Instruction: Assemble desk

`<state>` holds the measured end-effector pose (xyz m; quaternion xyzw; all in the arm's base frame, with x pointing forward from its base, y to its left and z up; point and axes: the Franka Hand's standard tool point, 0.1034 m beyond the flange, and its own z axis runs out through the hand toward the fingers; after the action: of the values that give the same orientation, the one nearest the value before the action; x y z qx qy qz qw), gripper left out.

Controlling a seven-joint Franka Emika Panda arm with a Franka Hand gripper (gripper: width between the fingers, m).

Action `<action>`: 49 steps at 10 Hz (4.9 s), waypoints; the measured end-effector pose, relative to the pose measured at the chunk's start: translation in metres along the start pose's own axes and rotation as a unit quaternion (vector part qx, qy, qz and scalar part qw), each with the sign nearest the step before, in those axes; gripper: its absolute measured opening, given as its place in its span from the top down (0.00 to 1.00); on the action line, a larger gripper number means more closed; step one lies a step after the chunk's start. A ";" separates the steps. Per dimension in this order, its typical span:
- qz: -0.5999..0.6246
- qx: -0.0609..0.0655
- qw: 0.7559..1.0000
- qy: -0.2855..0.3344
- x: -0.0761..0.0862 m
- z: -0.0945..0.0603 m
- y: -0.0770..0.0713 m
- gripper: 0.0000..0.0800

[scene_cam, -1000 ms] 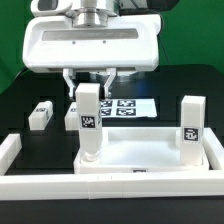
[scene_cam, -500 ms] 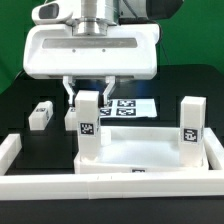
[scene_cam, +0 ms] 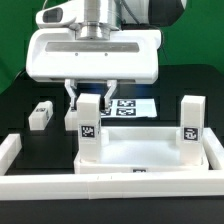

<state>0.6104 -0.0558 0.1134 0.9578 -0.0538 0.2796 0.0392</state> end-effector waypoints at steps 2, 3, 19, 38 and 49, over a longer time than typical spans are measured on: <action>0.000 0.000 1.000 0.000 0.000 0.000 0.000 0.42; 0.000 0.000 1.000 0.000 0.000 0.000 0.000 0.27; 0.028 0.079 0.966 -0.244 0.011 -0.003 -0.002 0.19; 0.631 -0.059 0.731 -0.253 0.009 0.011 -0.015 0.64; 0.153 0.051 0.959 -0.232 0.014 0.013 -0.015 0.19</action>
Offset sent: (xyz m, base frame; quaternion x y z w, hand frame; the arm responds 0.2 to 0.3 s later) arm 0.0000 0.0000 0.0000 0.0000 0.0000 0.0000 1.0000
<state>0.6303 -0.0435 0.1096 0.9775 -0.1925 0.0551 -0.0663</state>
